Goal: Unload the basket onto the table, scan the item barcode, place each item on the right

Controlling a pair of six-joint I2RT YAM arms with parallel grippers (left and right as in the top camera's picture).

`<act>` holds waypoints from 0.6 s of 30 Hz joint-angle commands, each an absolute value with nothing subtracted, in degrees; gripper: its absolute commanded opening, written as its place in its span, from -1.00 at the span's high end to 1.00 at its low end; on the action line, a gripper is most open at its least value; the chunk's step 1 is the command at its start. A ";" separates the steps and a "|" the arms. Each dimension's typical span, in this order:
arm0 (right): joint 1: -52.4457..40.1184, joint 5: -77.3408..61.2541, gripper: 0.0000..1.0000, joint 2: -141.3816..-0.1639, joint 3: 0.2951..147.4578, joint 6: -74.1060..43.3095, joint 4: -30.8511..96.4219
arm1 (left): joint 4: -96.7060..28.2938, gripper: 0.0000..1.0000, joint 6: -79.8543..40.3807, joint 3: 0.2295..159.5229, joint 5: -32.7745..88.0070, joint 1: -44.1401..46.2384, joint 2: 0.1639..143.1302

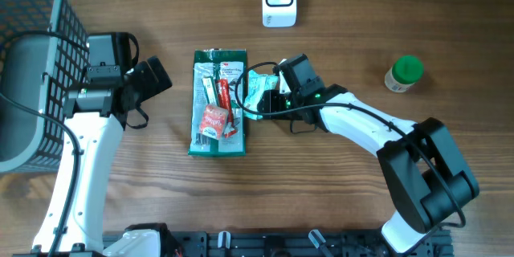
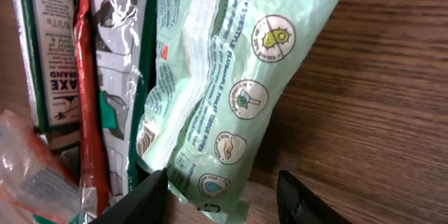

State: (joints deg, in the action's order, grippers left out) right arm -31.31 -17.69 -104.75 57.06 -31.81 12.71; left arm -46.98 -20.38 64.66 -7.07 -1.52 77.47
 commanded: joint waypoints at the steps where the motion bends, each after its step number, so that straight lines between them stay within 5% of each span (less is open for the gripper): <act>1: -31.44 -16.10 -0.01 -105.56 57.63 -33.19 12.27 | -47.03 -1.00 -19.75 64.95 -7.57 -1.78 77.58; 11: -27.68 -24.49 -0.13 -103.94 59.77 -32.99 15.29 | -47.00 -1.00 -19.75 64.95 -7.57 -1.78 77.58; 18: -21.74 -30.33 -0.17 -102.52 73.36 -26.68 36.75 | -47.03 -1.00 -19.73 64.95 -7.57 -1.78 77.58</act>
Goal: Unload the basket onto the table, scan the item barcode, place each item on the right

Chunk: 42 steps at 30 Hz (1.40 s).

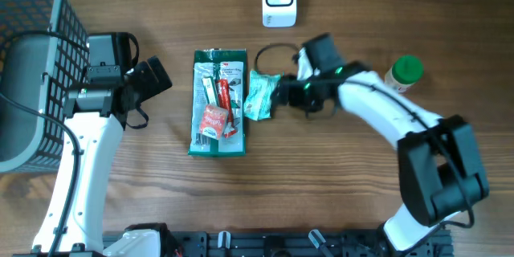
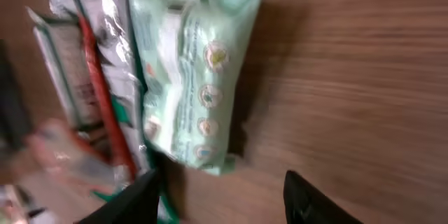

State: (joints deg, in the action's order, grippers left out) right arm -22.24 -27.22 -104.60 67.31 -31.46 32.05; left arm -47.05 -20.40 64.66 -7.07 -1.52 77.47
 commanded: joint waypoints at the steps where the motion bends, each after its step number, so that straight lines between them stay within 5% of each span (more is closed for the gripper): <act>1: -21.96 -29.58 -0.19 -102.52 74.08 -26.30 38.13 | -47.00 -1.00 -19.75 64.95 -7.57 -1.78 77.58; 21: -31.88 -19.00 -0.25 -109.01 71.66 -28.67 32.75 | -47.03 -1.00 -19.73 64.95 -7.60 -1.78 77.58; 42: -29.43 -22.26 -0.40 -106.85 78.76 -22.44 41.71 | -47.00 -1.00 -19.75 64.95 -7.57 -1.78 77.58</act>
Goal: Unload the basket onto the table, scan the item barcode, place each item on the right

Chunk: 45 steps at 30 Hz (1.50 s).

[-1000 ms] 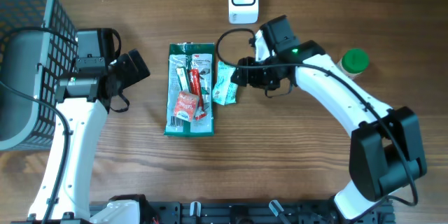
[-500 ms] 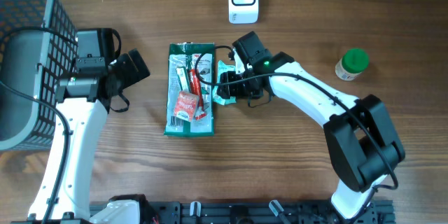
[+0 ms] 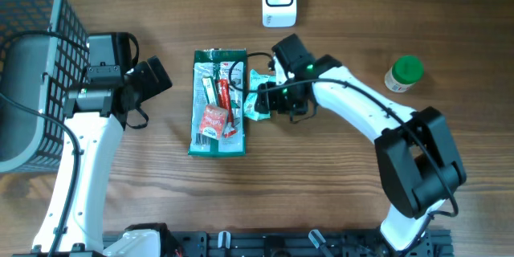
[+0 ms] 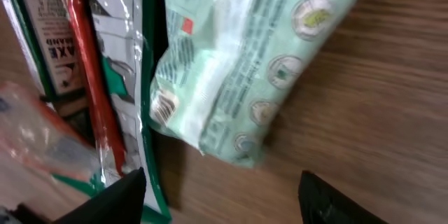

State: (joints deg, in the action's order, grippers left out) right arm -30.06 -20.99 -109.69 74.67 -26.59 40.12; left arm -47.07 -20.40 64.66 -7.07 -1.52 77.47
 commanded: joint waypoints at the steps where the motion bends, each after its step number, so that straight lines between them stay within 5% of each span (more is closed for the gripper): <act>1: -29.43 -22.24 -0.40 -106.59 78.83 -22.44 41.87 | -47.03 -1.00 -19.75 64.95 -7.57 -1.78 77.58; 25: -29.93 -15.38 -0.57 -108.51 75.61 -26.72 37.54 | -47.03 -1.00 -19.73 64.95 -7.57 -1.78 77.58; 42: -28.29 -20.40 0.02 -121.19 75.68 -31.40 27.79 | -47.00 -1.00 -19.75 64.95 -7.57 -1.78 77.58; 45: -27.86 -20.43 0.48 -119.33 75.77 -29.98 27.31 | -47.00 -1.00 -19.75 64.95 -7.57 -1.78 77.58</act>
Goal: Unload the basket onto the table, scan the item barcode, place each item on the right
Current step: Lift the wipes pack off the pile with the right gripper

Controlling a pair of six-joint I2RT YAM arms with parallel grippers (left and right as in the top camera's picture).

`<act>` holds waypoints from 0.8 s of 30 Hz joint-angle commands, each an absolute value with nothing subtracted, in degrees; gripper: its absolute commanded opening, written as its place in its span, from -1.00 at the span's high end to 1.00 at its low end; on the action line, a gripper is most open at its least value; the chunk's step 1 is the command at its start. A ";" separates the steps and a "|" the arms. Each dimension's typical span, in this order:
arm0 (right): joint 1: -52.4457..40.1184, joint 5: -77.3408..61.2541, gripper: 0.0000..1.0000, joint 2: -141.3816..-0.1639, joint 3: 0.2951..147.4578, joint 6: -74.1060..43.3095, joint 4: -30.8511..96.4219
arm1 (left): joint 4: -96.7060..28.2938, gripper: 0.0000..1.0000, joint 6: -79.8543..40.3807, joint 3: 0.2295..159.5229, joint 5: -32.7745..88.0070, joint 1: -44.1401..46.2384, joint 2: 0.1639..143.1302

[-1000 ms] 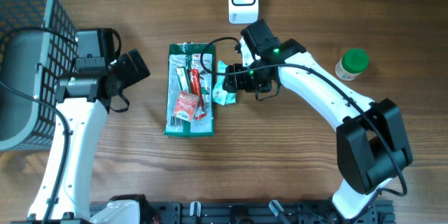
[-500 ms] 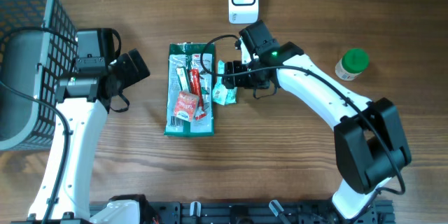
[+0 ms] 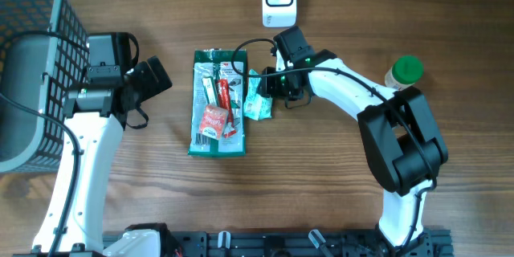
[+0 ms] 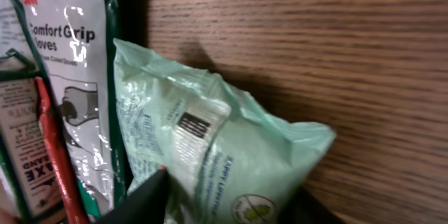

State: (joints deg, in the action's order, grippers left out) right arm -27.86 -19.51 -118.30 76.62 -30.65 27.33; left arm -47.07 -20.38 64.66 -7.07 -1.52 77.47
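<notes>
The mint-green wipes packet (image 3: 259, 100) lies on the table against the right edge of a dark green glove package (image 3: 218, 100). Its barcode (image 4: 190, 124) faces up in the right wrist view. My right gripper (image 3: 271, 88) is down over the packet (image 4: 231, 161), open, with one black finger (image 4: 143, 196) on each side of it. The white scanner stands at the back of the table. My left gripper (image 3: 151, 79) hovers left of the glove package, holding nothing that shows; its jaws are unclear from above.
A grey mesh basket (image 3: 32, 40) fills the left edge. A green-lidded jar (image 3: 404, 72) stands at the right. A small red packet (image 3: 214, 120) and a red-handled item lie on the glove package (image 4: 77, 77).
My right gripper has turned and come down so that its open fingers straddle the mint packet, where before they hung off its end. The packet and the left arm are where they were.
My right gripper first sat open at the end of the mint packet. Then it was farther right and higher, away from the packet. It was close over the packet's end again after that, and now the packet is between its fingers.
</notes>
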 commanded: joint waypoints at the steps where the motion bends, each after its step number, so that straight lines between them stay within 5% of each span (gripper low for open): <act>1: -27.57 -20.40 0.73 -118.15 75.79 -29.91 27.29 | -47.00 -1.00 -19.75 64.95 -7.60 -1.78 77.58; 2: -27.24 -20.64 0.91 -117.21 75.79 -29.93 27.33 | -47.00 -1.00 -19.73 64.95 -7.57 -1.78 77.58; 24: -15.70 -30.50 0.91 -84.90 75.77 -16.97 47.55 | -47.03 -1.00 -19.73 64.95 -7.57 -1.78 77.58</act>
State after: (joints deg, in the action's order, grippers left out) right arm -16.62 -28.97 -87.57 75.75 -19.84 46.24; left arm -47.13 -20.38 64.66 -7.07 -1.52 77.45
